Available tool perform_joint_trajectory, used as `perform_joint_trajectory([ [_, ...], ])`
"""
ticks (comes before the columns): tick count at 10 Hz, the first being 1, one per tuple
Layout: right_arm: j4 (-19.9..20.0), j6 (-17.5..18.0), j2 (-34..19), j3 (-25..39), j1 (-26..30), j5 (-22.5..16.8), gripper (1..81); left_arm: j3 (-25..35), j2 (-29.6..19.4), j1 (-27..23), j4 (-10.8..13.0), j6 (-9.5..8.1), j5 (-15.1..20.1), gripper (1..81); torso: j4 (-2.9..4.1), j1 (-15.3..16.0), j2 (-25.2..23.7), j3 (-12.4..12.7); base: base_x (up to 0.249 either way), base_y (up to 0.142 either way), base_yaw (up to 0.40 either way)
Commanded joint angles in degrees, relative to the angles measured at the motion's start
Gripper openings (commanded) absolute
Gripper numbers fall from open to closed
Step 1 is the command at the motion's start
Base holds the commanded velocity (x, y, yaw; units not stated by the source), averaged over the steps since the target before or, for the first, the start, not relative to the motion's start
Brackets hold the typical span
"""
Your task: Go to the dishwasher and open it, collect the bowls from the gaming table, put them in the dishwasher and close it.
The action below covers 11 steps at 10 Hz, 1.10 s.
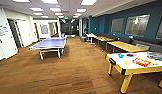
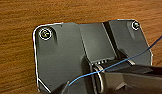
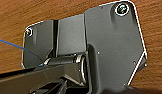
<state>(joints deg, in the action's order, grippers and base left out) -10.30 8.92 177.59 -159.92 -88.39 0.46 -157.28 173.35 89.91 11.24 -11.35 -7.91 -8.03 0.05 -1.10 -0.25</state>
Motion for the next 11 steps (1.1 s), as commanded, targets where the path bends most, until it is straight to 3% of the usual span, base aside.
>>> perform_joint_trajectory([
  [1,-0.07,-0.13,0.33,0.23,2.91,-2.84,81.1,-0.13,-0.19,-2.49,0.1,0.28,2.46,81.1,0.0,0.0,0.0,0.0,0.193,0.0,0.0],
  [6,-0.16,-0.13,0.33,0.32,2.91,-2.84,81.1,-0.04,-0.11,-2.58,0.19,0.28,2.46,81.1,0.0,-0.02,-0.02,0.0,0.214,0.0,0.0],
  [11,-0.07,-0.13,0.24,0.14,3.17,-2.84,81.1,0.04,0.51,-2.58,0.27,0.28,2.46,81.1,0.0,0.02,-0.02,0.0,0.18,-0.071,0.0],
])
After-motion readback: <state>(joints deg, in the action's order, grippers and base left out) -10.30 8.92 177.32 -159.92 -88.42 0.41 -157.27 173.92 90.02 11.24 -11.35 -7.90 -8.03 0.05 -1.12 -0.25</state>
